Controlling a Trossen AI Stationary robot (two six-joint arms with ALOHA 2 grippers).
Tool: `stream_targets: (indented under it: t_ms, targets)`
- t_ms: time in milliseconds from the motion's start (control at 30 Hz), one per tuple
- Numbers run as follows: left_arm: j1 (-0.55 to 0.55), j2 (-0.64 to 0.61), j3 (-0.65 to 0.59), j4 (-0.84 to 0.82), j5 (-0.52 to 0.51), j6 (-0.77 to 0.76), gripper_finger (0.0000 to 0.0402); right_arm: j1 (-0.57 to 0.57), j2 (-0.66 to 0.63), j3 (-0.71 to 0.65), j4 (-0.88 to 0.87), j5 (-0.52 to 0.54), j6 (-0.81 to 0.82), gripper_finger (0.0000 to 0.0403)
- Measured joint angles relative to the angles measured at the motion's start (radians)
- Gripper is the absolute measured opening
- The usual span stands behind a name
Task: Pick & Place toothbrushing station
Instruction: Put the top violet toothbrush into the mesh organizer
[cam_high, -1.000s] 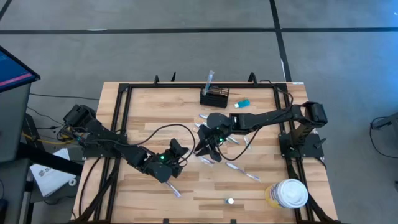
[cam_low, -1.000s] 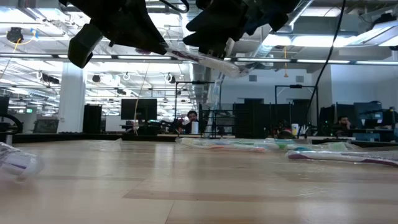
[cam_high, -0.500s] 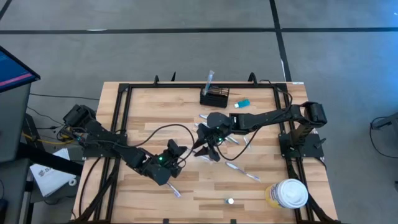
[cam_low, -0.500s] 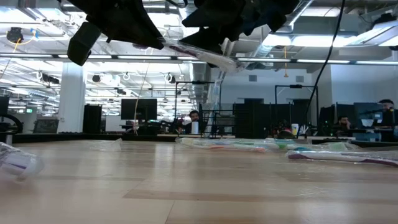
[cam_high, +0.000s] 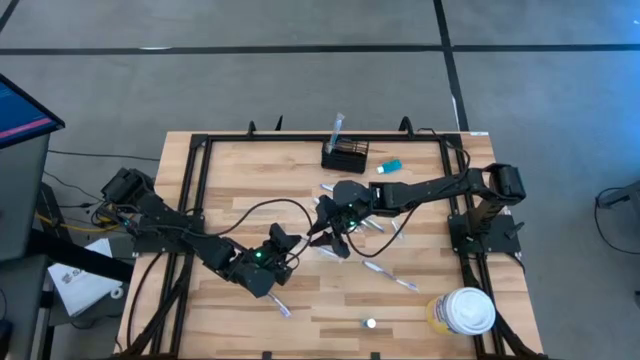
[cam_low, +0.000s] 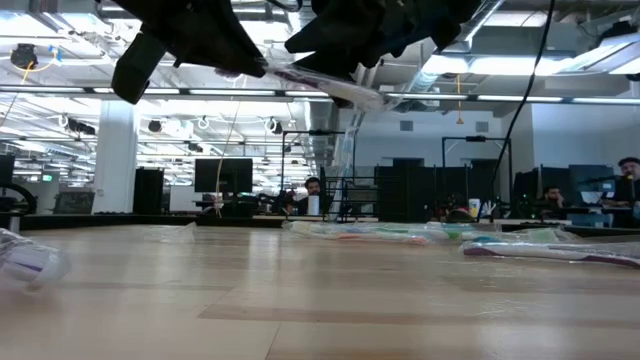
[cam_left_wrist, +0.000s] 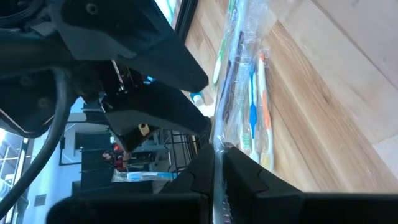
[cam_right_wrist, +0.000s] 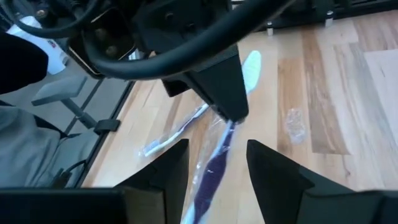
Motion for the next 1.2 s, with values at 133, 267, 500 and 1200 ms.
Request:
stream_targets:
  t_ms: [133, 267, 500, 1200]
  targets:
    - [0.004, 0.0, 0.0, 0.008, 0.0, 0.007, 0.001, 0.0, 0.034, -0.001, 0.019, 0.014, 0.003, 0.0157]
    - [0.005, 0.0, 0.0, 0.013, 0.001, 0.033, 0.001, 0.0, 0.094, 0.025, 0.043, 0.012, 0.02, 0.0156]
    - [0.005, 0.0, 0.0, 0.01, 0.005, 0.033, 0.001, 0.0, 0.148, 0.137, -0.015, 0.01, -0.012, 0.0139]
    - [0.005, 0.001, 0.0, 0.003, 0.019, 0.028, 0.0011, 0.006, 0.135, 0.149, -0.118, 0.008, -0.042, 0.0016]
